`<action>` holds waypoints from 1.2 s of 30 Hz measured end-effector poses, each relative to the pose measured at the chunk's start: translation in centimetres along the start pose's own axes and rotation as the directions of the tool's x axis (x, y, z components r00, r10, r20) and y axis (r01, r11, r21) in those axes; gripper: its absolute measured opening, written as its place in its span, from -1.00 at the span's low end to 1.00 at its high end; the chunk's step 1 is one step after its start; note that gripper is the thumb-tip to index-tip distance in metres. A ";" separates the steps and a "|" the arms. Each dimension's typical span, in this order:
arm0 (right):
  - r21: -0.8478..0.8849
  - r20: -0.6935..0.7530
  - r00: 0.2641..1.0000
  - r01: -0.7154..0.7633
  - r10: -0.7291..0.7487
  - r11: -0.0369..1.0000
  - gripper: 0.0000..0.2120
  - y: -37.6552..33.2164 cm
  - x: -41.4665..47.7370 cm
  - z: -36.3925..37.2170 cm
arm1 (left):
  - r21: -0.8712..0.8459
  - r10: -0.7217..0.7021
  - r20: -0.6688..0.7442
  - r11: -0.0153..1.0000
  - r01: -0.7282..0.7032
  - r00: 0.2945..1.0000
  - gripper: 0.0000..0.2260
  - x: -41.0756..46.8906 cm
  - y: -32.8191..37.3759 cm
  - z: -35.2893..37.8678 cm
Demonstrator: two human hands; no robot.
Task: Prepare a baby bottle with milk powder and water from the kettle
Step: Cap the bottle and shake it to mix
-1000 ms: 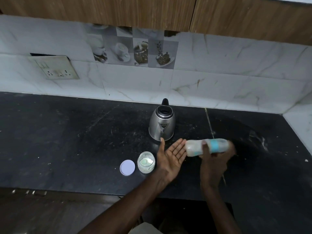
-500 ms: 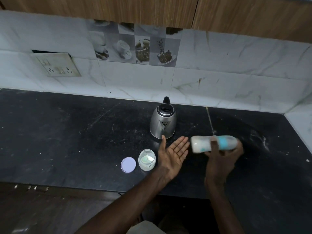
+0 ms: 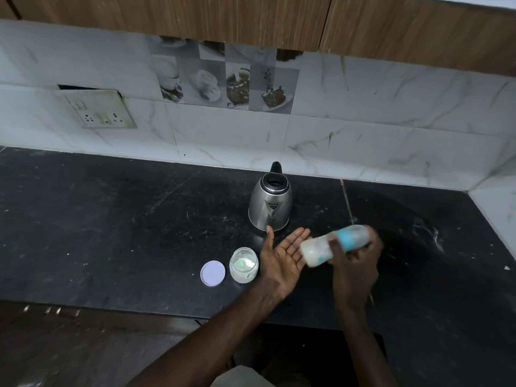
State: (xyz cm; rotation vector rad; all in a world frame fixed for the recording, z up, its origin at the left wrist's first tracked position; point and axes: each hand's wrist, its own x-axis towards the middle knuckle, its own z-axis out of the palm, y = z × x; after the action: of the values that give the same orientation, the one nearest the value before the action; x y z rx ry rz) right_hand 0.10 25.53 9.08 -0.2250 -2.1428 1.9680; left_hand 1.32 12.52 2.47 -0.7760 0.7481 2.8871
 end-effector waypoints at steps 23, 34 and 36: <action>-0.219 0.304 0.952 0.104 -0.033 0.970 -0.23 0.5 -1.1 0.3 | -0.132 -0.059 -0.014 0.990 0.056 0.998 -0.24 -0.9 0.0 1.0; -0.234 0.641 0.767 0.240 -0.036 0.942 -0.51 -1.0 3.6 -1.7 | -0.208 -0.039 0.057 0.977 0.050 0.998 -0.56 -1.3 0.4 0.6; -0.244 0.653 0.757 0.249 -0.031 0.937 -0.52 -1.2 4.0 -1.6 | -0.211 -0.037 0.051 0.976 0.047 0.998 -0.67 -1.5 0.6 0.7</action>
State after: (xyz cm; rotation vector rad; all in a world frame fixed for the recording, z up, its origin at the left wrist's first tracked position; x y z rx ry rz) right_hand -3.27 28.01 10.64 0.6566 -2.7841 1.7544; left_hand 2.21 12.41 4.01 -0.7305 0.4179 2.9682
